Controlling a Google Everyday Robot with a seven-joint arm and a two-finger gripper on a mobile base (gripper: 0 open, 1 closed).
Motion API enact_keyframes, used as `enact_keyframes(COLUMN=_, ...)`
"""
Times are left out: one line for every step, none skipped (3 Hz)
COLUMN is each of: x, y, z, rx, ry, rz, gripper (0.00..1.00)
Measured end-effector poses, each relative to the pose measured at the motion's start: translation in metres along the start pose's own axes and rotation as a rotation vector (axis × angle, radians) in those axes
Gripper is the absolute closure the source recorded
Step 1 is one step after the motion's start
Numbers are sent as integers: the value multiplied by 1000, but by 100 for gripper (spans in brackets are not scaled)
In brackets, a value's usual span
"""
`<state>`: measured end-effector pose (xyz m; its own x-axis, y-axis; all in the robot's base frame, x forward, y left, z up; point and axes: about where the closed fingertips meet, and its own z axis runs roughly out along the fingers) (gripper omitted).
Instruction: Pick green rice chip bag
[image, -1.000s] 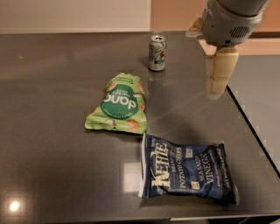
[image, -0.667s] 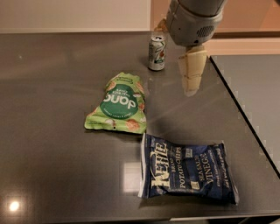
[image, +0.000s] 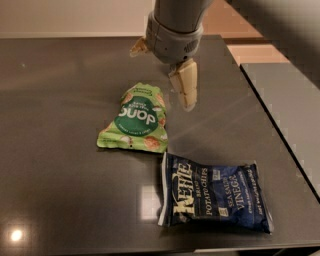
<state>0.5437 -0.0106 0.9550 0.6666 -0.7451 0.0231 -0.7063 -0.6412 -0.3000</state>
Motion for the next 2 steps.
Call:
enact_keyframes(x=0, y=-14, z=27, rx=-50, ry=-19, rz=-121, gripper=0)
enact_keyframes(x=7, y=-30, z=56, rx=-94, ry=-28, rz=-213, gripper=0)
